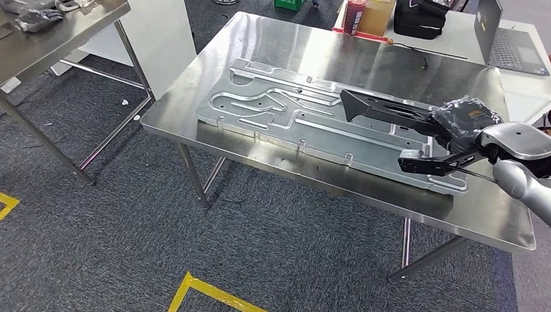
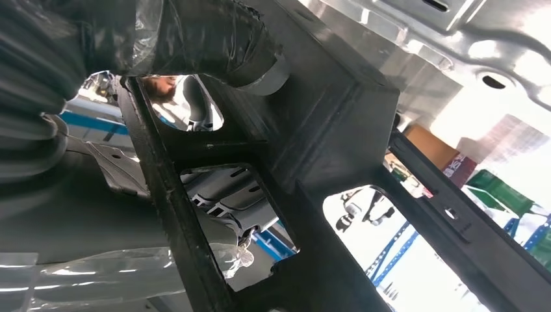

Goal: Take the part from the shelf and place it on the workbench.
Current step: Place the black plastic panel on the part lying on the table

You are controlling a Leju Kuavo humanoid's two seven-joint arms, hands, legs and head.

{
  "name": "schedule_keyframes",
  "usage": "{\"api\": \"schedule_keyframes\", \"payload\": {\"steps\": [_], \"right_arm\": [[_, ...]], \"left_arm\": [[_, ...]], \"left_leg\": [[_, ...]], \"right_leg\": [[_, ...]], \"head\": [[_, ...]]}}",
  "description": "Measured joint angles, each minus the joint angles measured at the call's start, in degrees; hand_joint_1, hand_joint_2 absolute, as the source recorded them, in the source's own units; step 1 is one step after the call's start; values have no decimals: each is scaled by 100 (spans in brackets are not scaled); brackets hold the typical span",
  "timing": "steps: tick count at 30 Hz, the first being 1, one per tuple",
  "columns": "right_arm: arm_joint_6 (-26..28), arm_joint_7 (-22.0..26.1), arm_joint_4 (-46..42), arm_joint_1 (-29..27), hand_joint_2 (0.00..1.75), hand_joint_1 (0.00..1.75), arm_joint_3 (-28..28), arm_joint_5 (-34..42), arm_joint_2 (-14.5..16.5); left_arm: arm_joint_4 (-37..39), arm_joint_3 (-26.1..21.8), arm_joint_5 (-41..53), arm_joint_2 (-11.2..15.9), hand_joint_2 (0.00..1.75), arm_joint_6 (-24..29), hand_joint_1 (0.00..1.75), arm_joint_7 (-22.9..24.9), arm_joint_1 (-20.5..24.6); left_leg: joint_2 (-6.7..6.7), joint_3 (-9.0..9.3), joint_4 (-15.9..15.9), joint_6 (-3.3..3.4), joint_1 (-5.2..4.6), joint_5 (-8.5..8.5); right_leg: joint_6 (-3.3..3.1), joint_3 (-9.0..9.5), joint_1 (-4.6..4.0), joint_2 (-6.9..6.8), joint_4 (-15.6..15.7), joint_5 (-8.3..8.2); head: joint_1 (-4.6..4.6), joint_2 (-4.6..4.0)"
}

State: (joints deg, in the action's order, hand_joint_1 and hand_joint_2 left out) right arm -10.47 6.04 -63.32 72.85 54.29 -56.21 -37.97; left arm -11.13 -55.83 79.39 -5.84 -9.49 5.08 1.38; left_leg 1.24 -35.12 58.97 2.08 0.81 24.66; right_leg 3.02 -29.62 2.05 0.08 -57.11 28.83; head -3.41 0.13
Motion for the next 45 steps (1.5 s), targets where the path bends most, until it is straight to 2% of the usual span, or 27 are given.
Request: {"api": "schedule_keyframes", "payload": {"steps": [2,4,5,6,7,9,11,13,15,17,20,21,22,23,25,26,28,30,32,35,36,37,38,40,41,42,45], "right_arm": [[-1,2,-2,4,175,175,0,1,-13],[-4,5,-1,-6,175,175,1,2,-28],[-7,5,-1,-24,175,175,2,3,-36],[-10,6,0,-45,175,175,3,7,-44],[-13,7,0,-61,175,175,4,10,-50],[-16,7,0,-70,175,175,4,16,-60],[-21,9,-1,-66,175,175,5,17,-67],[-32,11,-2,-74,175,175,8,20,-72],[-43,12,-6,-80,175,175,8,21,-74],[-48,12,-9,-73,175,175,7,22,-74],[-49,13,-9,-75,175,175,14,22,-73],[-49,13,-9,-84,175,175,21,22,-73],[-50,13,-9,-91,175,175,29,23,-72],[-50,13,-9,-96,175,175,36,23,-72],[-50,13,-9,-95,175,175,42,23,-72],[-50,13,-8,-89,175,175,44,23,-72],[-52,13,-8,-85,175,175,47,23,-72],[-54,13,-8,-92,175,175,48,23,-74],[-52,13,-10,-85,175,175,44,23,-83],[-53,13,-9,-84,175,175,45,23,-91],[-54,13,-9,-106,175,175,50,23,-91],[-54,13,-9,-132,175,175,55,23,-91],[-54,13,-9,-153,175,175,58,23,-91],[-49,11,-9,-162,175,175,56,23,-91],[-44,6,-9,-156,175,175,54,26,-86],[-39,-3,-9,-153,175,175,52,28,-75],[-16,-51,-3,-180,175,175,54,32,-5]], "left_arm": [[0,-1,12,0,175,-1,0,-1,2],[0,-2,26,0,175,-2,0,-2,2],[0,-3,30,0,175,-3,0,-4,2],[0,-4,31,0,175,-4,0,-7,1],[0,-5,32,0,175,-5,0,-11,-1],[0,-6,34,0,175,-8,0,-22,-3],[0,-8,38,0,175,-13,0,-31,-2],[0,-11,44,-1,175,-20,0,-37,-4],[0,-13,51,-4,175,-27,0,-41,-4],[0,-13,57,-5,175,-32,0,-43,0],[-1,-13,81,2,175,-33,0,-43,-2],[-1,-13,87,4,175,-33,0,-43,-7],[-1,-13,90,4,175,-33,0,-43,-10],[-1,-13,91,5,175,-33,0,-43,-13],[-1,-13,91,10,175,-32,0,-43,-15],[-1,-13,92,13,175,-31,0,-43,-14],[-1,-13,93,14,175,-32,0,-43,-12],[-1,-13,94,13,175,-33,0,-43,-9],[-2,-13,96,13,175,-30,0,-44,-8],[-2,-13,99,13,175,-21,0,-49,-6],[-1,-13,100,13,175,-19,0,-51,-6],[-1,-13,100,13,175,-17,0,-53,-7],[-2,-13,101,13,175,-15,0,-54,-7],[-1,-13,103,10,175,-10,0,-51,-9],[-1,-13,107,4,175,-9,0,-48,-5],[-1,-13,111,1,175,-9,0,-43,-3],[-2,-13,119,-3,175,-16,0,-20,2]], "left_leg": [[-18,53,-91,61,28,-32],[-29,70,-110,89,20,-31],[-30,70,-103,94,15,-21],[-30,74,-91,93,10,-4],[-30,81,-72,86,7,18],[-27,106,-17,52,7,84],[-20,105,39,-5,-10,140],[-16,90,48,-68,-22,153],[-29,89,49,-136,-20,175],[-63,-24,306,-196,-18,325],[-85,-595,1360,-236,-10,716],[-86,-761,1597,-239,-9,731],[-87,-830,1626,-236,-9,634],[-88,-786,1436,-227,-8,435],[-89,-483,691,-191,-15,-19],[-88,-341,361,-168,-24,-132],[-87,-233,101,-121,-44,-131],[-87,-221,53,-61,-43,-118],[-86,-178,0,6,-29,-116],[-85,-112,-24,90,-38,-75],[-83,-87,-23,106,-48,-54],[-79,-54,-22,116,-59,-30],[-75,-17,-20,118,-71,-5],[-65,67,-19,111,-93,52],[-61,89,-13,99,-108,78],[-61,97,-11,79,-112,96],[-75,97,-21,-8,-100,131]], "right_leg": [[0,-162,-1,-1,-338,177],[-13,-590,-14,-2,-1098,483],[-14,-817,-20,-2,-1455,574],[-15,-971,-21,-2,-1644,556],[-21,-1026,-20,-3,-1620,420],[-50,-851,-19,-7,-988,-71],[-89,-640,-49,-6,-399,-352],[-129,-605,-84,8,-279,-338],[-187,-594,-63,19,-244,-338],[-264,-541,-35,12,-199,-336],[-335,-484,-46,0,-188,-300],[-343,-464,-51,0,-189,-282],[-345,-439,-55,1,-191,-261],[-339,-404,-57,3,-193,-234],[-306,-329,-65,3,-197,-169],[-282,-316,-79,6,-207,-143],[-227,-332,-101,14,-205,-125],[-172,-343,-92,17,-190,-115],[-131,-415,-78,11,-357,-8],[-105,-963,-79,8,-1375,387],[-103,-1155,-81,8,-1676,441],[-110,-1262,-81,7,-1786,381],[-127,-1260,-83,7,-1674,215],[-208,-999,-113,7,-952,-265],[-254,-846,-138,2,-597,-417],[-291,-735,-167,-4,-347,-495],[-342,-642,-193,-7,-167,-474]], "head": [[6,0],[9,0],[8,0],[8,0],[8,0],[9,0],[11,0],[13,0],[11,0],[1,0],[-6,0],[-7,0],[-6,0],[-7,0],[-3,0],[-2,0],[2,0],[1,0],[5,0],[9,0],[9,0],[9,0],[9,0],[9,0],[4,0],[0,0],[-8,0]]}}
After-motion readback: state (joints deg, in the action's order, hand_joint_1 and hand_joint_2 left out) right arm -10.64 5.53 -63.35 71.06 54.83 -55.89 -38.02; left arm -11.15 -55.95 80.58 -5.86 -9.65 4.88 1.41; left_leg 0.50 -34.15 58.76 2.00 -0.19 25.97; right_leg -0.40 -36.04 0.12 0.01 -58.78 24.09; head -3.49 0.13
